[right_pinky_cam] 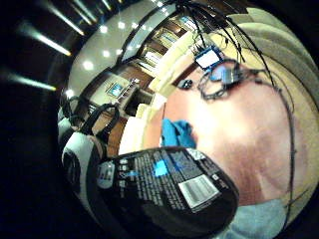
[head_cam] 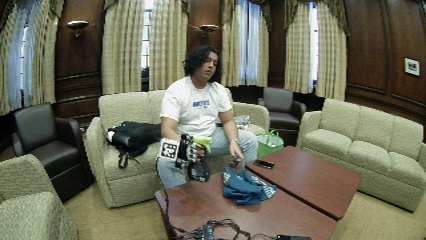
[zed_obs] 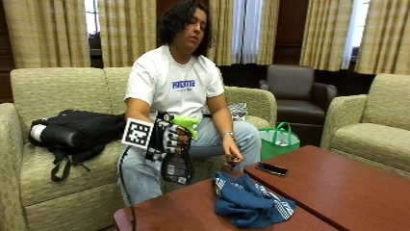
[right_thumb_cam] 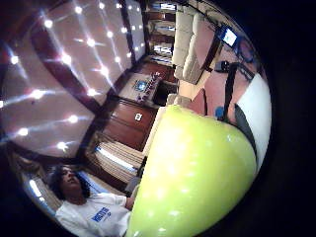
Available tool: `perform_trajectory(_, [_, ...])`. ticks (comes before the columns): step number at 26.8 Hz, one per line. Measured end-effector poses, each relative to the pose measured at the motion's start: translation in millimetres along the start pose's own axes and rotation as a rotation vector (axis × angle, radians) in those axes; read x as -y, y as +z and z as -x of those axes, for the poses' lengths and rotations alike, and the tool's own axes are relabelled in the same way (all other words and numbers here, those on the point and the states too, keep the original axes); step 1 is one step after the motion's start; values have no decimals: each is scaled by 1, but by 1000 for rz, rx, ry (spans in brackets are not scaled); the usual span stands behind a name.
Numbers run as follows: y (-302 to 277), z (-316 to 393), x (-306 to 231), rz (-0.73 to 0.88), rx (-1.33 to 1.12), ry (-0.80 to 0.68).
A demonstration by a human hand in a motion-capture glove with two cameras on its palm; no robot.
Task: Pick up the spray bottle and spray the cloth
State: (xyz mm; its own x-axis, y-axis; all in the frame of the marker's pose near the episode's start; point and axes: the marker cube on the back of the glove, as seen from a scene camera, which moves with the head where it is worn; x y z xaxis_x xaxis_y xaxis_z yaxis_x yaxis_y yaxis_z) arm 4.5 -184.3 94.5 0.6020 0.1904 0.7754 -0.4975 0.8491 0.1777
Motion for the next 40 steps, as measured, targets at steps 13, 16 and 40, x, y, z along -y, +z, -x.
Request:
perform_trajectory(13, [-22,131,74,246,-377,-199])
perform_trajectory(16, [-2,143,76,353,-549,-210])
perform_trajectory(40, [214,1,-14,961,-1588,-260])
